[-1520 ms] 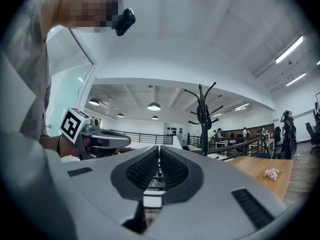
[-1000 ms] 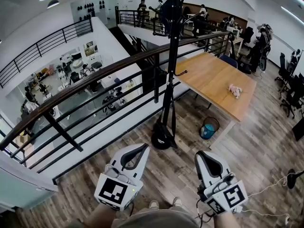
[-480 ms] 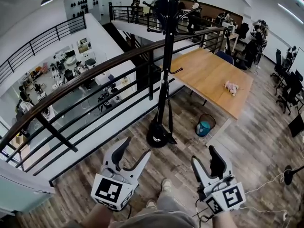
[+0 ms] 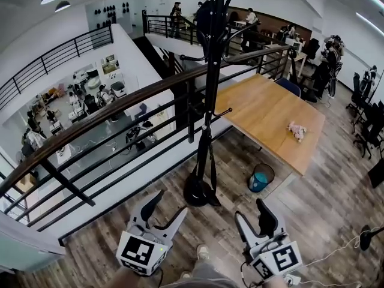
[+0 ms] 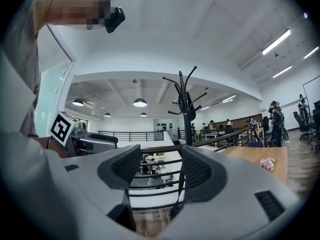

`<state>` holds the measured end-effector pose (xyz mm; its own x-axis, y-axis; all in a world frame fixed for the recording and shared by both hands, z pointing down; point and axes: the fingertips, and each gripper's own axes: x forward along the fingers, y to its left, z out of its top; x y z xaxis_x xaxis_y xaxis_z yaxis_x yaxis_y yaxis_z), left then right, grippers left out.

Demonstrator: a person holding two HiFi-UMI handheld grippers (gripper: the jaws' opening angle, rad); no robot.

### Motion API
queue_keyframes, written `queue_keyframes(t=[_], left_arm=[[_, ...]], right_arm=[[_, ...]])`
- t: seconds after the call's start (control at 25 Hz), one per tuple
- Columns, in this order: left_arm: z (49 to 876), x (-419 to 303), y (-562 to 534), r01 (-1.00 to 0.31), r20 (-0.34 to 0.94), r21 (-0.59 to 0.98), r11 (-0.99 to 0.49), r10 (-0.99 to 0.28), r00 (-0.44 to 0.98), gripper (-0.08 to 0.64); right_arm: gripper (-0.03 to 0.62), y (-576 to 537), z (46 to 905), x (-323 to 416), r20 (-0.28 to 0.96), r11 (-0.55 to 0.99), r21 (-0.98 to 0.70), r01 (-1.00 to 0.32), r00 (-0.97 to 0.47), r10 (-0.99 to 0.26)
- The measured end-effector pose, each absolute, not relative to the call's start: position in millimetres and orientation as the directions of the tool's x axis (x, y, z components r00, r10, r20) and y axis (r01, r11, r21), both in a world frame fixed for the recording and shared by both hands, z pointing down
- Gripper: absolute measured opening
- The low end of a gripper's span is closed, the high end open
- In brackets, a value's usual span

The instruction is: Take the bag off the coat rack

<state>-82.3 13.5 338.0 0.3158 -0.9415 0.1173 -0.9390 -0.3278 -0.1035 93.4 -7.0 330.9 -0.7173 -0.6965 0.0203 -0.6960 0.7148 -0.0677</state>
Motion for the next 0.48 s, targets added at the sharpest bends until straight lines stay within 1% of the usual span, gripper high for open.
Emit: queue_keyframes(t=[0.48], left_arm=[[343.6,-88.1,-97.3,-0.956,0.189,-0.123,-0.266,-0.952,0.241,0.275]], right_arm=[[0.258,-134.9,353.1,88.6,0.055,0.763,-0.075,-0.642,-0.767,-0.640]])
